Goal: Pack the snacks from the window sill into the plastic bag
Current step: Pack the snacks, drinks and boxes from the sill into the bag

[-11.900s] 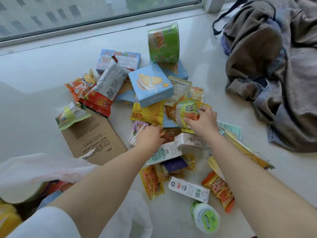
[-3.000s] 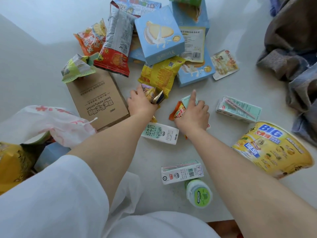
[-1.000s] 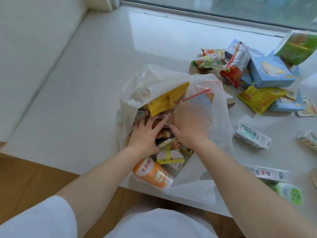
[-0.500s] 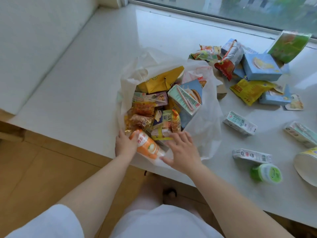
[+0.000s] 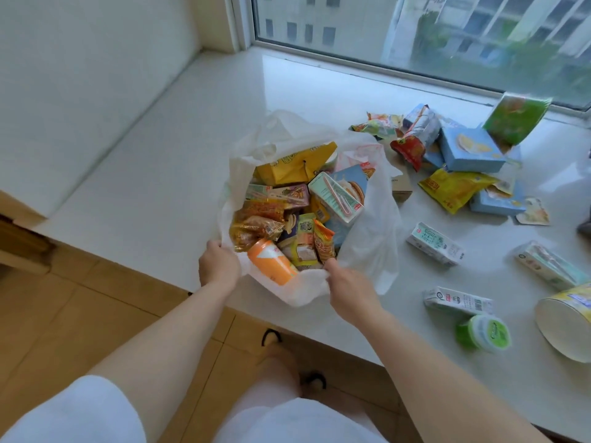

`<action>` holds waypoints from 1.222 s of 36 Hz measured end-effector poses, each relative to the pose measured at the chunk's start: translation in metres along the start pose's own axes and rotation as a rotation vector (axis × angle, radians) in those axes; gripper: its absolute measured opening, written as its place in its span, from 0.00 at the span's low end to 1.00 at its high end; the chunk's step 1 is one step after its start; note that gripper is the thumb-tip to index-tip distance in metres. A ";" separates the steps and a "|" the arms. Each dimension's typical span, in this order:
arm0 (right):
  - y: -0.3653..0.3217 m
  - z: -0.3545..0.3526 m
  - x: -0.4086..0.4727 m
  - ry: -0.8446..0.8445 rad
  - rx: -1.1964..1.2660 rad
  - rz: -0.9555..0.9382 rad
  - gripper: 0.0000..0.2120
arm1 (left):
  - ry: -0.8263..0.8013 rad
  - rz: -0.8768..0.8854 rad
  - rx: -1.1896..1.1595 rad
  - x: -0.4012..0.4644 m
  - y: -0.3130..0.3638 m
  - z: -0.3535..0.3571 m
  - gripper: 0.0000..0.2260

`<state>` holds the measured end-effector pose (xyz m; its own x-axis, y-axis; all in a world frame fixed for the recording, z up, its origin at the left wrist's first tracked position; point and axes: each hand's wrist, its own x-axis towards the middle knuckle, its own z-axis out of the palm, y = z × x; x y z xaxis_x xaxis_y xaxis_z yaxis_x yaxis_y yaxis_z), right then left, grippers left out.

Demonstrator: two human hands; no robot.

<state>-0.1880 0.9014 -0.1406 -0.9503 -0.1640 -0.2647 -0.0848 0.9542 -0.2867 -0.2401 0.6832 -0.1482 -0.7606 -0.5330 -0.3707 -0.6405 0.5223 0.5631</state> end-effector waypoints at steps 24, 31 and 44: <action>0.003 -0.108 0.028 0.559 0.477 0.192 0.08 | 0.108 0.267 -0.166 -0.006 0.096 -0.047 0.10; 0.012 -0.104 0.045 0.332 0.379 0.358 0.24 | -0.112 0.312 0.149 0.022 0.114 -0.036 0.11; 0.041 -0.100 0.118 0.238 0.275 1.087 0.27 | -0.104 0.711 0.660 0.105 0.196 0.019 0.26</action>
<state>-0.3339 0.9464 -0.0914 -0.5161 0.7932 -0.3230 0.8563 0.4707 -0.2124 -0.4472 0.7421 -0.0905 -0.9780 0.0952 -0.1856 0.0645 0.9842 0.1650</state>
